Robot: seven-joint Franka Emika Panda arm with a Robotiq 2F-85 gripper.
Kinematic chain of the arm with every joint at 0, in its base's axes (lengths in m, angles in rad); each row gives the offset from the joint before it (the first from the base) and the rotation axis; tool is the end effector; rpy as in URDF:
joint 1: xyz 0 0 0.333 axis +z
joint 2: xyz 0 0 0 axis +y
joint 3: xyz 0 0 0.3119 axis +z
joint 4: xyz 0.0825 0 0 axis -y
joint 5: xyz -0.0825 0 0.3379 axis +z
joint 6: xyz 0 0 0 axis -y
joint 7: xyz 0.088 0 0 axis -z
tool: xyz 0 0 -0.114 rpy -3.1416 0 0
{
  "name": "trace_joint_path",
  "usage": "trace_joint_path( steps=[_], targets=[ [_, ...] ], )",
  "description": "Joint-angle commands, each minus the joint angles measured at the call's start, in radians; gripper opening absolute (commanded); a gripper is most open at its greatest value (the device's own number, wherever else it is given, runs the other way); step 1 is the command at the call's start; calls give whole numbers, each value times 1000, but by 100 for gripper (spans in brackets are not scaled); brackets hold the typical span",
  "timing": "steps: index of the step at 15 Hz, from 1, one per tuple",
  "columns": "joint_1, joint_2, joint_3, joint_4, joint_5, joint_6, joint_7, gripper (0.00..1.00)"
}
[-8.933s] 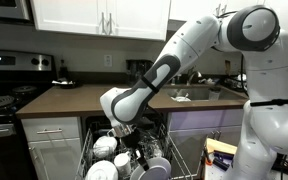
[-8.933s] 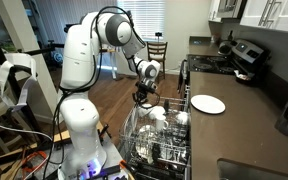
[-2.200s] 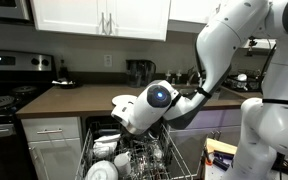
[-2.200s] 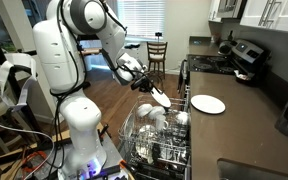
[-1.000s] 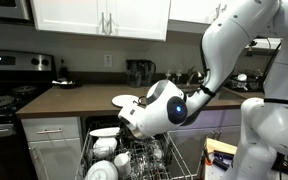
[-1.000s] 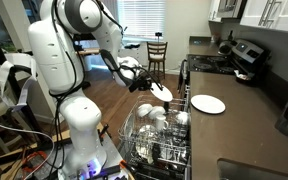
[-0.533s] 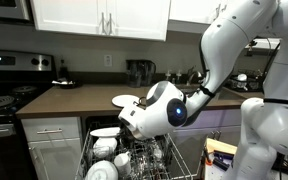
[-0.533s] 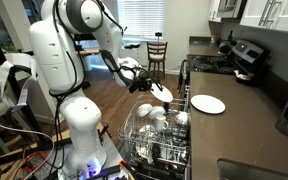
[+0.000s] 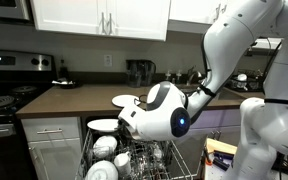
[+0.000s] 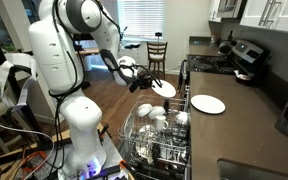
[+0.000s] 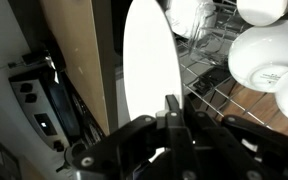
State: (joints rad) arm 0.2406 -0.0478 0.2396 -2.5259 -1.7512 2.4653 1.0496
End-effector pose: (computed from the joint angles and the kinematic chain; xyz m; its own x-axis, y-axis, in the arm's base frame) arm 0.3824 0.1959 0.3194 0.4686 0.8530 0.2298 0.3933 -0.4343 0.8103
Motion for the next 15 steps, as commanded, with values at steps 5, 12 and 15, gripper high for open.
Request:
trace_joint_path(
  steps=[5,12,15],
  targets=[
    [19,8,9,54,-161,-81,85,2],
    [5,94,-4,148,-184,-162,77,2],
    [0,139,-9,187,-187,-197,73,2]
  ],
)
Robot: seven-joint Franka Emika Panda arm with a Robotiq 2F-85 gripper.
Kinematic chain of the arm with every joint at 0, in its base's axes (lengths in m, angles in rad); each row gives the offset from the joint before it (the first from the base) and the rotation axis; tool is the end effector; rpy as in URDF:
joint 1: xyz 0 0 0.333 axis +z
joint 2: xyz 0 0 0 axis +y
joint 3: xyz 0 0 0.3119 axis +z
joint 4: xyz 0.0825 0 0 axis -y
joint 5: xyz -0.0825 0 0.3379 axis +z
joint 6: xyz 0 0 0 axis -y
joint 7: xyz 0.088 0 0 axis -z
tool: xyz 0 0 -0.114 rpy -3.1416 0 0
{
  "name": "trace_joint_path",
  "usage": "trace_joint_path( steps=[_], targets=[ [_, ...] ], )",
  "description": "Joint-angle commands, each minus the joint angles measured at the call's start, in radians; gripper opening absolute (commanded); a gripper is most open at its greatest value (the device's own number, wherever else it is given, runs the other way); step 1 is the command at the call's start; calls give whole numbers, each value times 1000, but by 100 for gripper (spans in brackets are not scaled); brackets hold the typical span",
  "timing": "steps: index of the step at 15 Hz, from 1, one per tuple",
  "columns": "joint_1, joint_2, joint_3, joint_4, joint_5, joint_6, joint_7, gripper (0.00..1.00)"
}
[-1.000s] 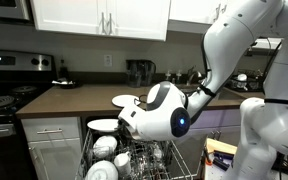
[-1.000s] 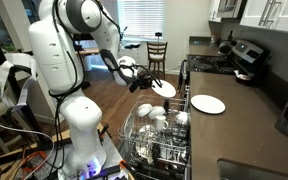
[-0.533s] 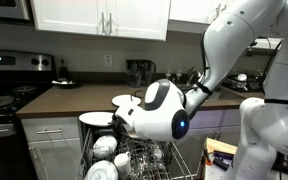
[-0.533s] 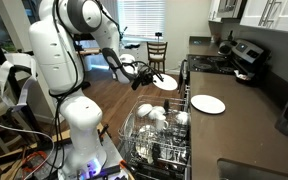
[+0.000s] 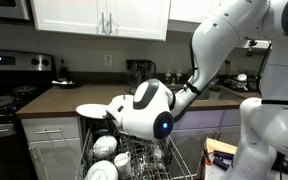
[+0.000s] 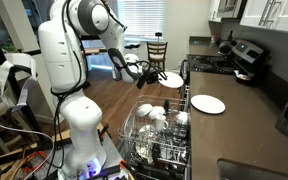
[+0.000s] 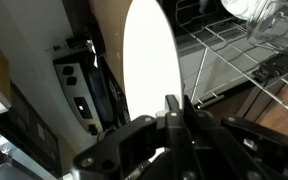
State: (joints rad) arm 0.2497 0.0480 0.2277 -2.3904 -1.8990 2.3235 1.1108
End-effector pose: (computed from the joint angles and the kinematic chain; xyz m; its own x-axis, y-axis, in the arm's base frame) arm 0.4332 0.1994 0.3329 0.4309 0.8684 0.2453 0.2469 -0.3749 0.8936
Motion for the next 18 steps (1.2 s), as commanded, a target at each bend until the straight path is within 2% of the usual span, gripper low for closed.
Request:
trace_joint_path(
  steps=[1,6,7,8,16,17,18],
  targets=[
    [-7,56,4,61,-41,-74,11,2],
    [0,118,10,108,-64,-169,6,2],
    [-11,95,11,77,-23,-116,-4,2],
    [-11,104,12,81,-23,-118,-4,7],
    [-12,113,13,77,-22,-116,-4,7],
    [-12,113,13,77,-22,-116,-4,2],
    [-12,115,12,79,-22,-115,-8,2]
  ],
)
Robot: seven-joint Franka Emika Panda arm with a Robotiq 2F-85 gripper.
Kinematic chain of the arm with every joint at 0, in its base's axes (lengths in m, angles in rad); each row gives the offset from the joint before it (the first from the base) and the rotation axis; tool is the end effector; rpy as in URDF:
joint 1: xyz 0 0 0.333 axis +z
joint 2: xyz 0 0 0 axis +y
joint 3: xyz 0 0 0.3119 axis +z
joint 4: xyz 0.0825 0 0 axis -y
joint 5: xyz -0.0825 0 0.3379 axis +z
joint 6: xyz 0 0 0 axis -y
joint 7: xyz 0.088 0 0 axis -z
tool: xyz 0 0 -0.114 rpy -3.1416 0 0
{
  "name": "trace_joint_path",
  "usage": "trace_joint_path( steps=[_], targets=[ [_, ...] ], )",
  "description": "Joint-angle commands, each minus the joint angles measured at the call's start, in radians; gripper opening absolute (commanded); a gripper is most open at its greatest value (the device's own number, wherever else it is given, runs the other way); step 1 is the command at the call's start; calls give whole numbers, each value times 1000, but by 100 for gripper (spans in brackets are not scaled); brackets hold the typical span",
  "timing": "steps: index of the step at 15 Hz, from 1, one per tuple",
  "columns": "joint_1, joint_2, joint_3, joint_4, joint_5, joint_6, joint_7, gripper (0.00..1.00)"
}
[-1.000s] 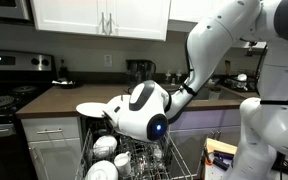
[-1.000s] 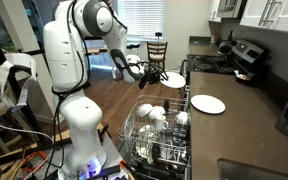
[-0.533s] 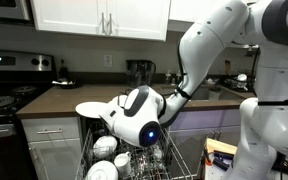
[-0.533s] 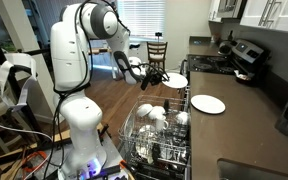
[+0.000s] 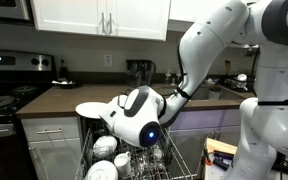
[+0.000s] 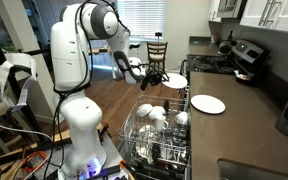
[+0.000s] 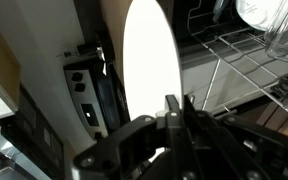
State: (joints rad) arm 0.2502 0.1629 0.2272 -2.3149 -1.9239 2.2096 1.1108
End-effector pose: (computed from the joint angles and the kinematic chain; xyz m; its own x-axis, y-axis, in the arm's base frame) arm 0.4623 0.1971 0.3119 0.4678 0.8599 0.2045 0.1981 -0.3275 0.9239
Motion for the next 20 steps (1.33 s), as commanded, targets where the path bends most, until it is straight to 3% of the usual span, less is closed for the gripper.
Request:
trace_joint_path(
  steps=[1,20],
  targets=[
    [-16,9,11,16,3,7,-21,2],
    [-43,186,-14,241,51,-34,-163,2]
  ],
)
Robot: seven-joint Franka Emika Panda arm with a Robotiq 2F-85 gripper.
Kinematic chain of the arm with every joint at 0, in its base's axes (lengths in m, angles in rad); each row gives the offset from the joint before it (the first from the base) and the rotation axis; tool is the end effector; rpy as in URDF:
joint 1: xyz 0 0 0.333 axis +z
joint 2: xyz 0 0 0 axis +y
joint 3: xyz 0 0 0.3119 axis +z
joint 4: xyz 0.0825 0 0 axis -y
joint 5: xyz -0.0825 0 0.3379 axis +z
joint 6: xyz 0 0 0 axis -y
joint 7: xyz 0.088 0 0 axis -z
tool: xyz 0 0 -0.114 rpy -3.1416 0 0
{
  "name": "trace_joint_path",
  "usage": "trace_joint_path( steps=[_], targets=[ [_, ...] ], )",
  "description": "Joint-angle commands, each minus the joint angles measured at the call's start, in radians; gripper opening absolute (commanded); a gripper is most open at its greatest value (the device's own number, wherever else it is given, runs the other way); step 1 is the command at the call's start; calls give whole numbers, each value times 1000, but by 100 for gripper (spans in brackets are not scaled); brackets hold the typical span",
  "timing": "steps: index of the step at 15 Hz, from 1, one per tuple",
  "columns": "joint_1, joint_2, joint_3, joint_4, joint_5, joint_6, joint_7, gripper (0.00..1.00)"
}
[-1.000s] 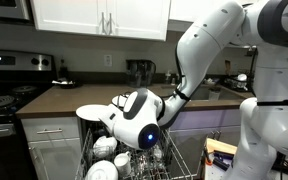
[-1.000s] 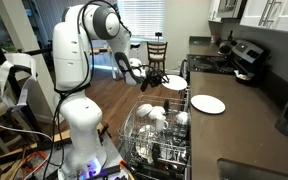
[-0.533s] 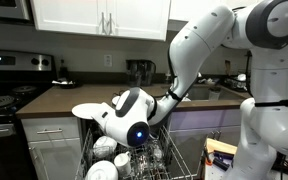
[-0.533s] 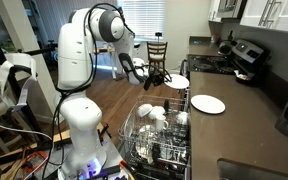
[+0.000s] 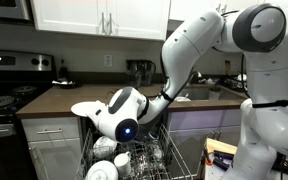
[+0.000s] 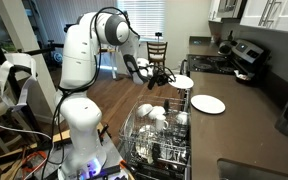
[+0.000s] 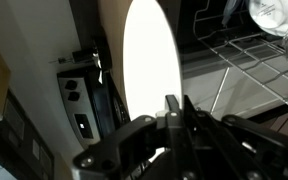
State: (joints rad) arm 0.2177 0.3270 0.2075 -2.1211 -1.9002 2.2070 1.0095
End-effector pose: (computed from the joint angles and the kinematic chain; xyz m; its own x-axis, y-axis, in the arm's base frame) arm 0.5233 0.1920 0.2976 0.5146 0.8423 0.1604 0.2123 -0.3064 0.9279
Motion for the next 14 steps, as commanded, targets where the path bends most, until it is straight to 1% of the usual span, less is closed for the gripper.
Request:
trace_joint_path(
  steps=[1,10,11,12,13,14],
  targets=[
    [-12,29,3,56,36,-37,-70,2],
    [-18,87,-24,110,71,-105,-97,2],
    [-19,89,-25,111,74,-108,-97,2],
    [-25,85,-23,108,77,-85,-98,2],
    [-24,86,-20,85,56,-76,-49,7],
    [-26,89,-21,87,60,-76,-50,7]
  ],
)
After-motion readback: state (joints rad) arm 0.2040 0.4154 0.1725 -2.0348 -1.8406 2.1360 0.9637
